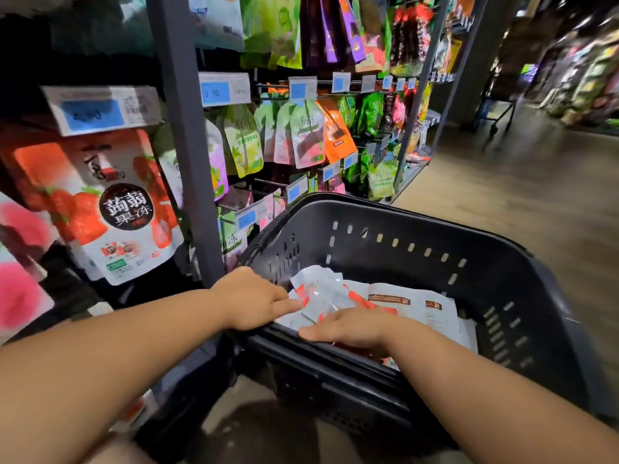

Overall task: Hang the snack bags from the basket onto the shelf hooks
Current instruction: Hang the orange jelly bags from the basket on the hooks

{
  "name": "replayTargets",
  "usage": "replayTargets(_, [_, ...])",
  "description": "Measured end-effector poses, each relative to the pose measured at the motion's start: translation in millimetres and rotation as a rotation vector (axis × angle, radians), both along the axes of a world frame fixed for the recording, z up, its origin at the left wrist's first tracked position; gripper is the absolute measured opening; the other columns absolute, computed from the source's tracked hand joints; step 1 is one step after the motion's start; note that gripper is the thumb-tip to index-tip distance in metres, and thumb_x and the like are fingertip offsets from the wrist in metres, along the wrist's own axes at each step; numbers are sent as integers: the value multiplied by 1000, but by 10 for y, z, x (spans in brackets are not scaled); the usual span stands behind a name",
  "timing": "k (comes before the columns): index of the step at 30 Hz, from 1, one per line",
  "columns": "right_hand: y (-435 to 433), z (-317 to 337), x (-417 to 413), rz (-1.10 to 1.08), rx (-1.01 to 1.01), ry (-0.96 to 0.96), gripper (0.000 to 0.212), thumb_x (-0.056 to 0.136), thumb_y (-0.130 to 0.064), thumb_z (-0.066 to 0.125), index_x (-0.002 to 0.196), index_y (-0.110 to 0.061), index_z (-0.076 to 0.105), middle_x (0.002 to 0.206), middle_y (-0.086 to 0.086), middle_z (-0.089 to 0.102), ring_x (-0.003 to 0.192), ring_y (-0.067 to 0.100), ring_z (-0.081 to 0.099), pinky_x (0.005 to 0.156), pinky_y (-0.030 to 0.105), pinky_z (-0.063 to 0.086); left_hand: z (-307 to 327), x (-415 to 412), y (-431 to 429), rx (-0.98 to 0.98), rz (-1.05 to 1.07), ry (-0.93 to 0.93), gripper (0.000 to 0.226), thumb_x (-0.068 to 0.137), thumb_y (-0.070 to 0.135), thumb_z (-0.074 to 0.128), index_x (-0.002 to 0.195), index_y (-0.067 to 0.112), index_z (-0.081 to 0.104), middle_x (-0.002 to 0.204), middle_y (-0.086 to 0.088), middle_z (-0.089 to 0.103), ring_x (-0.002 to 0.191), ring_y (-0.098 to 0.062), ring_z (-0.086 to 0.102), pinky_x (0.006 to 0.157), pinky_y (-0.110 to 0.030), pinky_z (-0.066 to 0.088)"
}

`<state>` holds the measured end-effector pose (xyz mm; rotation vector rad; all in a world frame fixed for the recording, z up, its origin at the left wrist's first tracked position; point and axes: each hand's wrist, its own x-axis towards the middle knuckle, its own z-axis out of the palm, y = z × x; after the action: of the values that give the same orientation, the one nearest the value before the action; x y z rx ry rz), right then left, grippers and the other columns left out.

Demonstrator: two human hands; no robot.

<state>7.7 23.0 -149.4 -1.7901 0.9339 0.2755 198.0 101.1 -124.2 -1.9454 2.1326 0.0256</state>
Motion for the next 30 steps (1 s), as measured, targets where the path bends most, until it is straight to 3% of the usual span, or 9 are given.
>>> replayTargets(3, [119, -50, -2, 20, 0, 4, 46, 73, -71, 68, 74, -25, 70, 70, -10, 67, 67, 9, 60, 75, 27, 47, -21, -132, 48, 12, 83, -22, 44, 105, 53, 15, 118, 35, 53, 106, 4, 65, 104, -22, 60, 90, -38, 45])
replayTargets(6, [274, -146, 20, 14, 54, -20, 45, 83, -63, 64, 63, -23, 63, 62, -4, 55, 58, 9, 47, 64, 25, 39, -139, -145, 142, 9, 121, -57, 42, 105, 53, 19, 120, 34, 53, 112, 5, 64, 109, -21, 58, 85, -35, 46])
replayTargets(8, [342, -193, 12, 22, 45, 5, 42, 92, -52, 61, 62, -22, 57, 59, -5, 48, 51, 7, 42, 54, 19, 35, -206, -126, 225, -20, 129, -36, 44, 104, 54, 20, 119, 30, 54, 114, 3, 65, 111, -23, 58, 81, -35, 42])
replayTargets(11, [268, -224, -65, 106, -33, 134, 34, 94, -44, 62, 76, -15, 62, 67, -4, 58, 53, 4, 57, 49, 15, 44, -259, -110, 306, -58, 125, -26, 49, 103, 56, 18, 114, 26, 55, 106, 1, 66, 105, -24, 61, 76, -36, 39])
replayTargets(17, [-383, -556, -300, 13, -692, 349, 23, 82, -43, 72, 96, -25, 68, 104, -5, 67, 96, 16, 60, 80, 29, 49, -274, -84, 331, -100, 159, 25, 50, 101, 59, 17, 102, 24, 53, 66, 8, 42, 78, -22, 54, 70, -35, 40])
replayTargets(19, [-459, -736, -379, -69, -727, 270, 44, 75, -47, 79, 112, -29, 65, 120, -4, 60, 104, 16, 55, 89, 30, 47, -268, -71, 347, -110, 176, 37, 49, 101, 59, 18, 98, 24, 52, 66, 7, 42, 76, -22, 50, 69, -35, 39])
replayTargets(23, [-473, -1073, -555, 93, -836, 280, 96, 65, -61, 81, 146, -36, 36, 151, -6, 33, 140, 18, 28, 116, 41, 27, -343, -25, 467, -71, 189, 43, 43, 100, 62, 21, 91, 28, 46, 91, 2, 63, 97, -24, 61, 71, -36, 39])
replayTargets(27, [-440, -1153, -598, 183, -880, 272, 115, 59, -64, 82, 152, -34, 22, 159, -6, 21, 147, 19, 18, 119, 42, 15, -382, 10, 535, -87, 192, 69, 44, 99, 63, 22, 96, 29, 50, 93, 3, 64, 97, -22, 61, 71, -35, 41])
replayTargets(30, [-410, -1132, -636, 216, -929, 270, 99, 70, -56, 78, 151, -31, 28, 158, -5, 26, 145, 19, 25, 120, 40, 15, -389, 8, 535, -117, 180, 84, 44, 98, 63, 23, 99, 30, 52, 93, 4, 65, 97, -21, 61, 69, -34, 39])
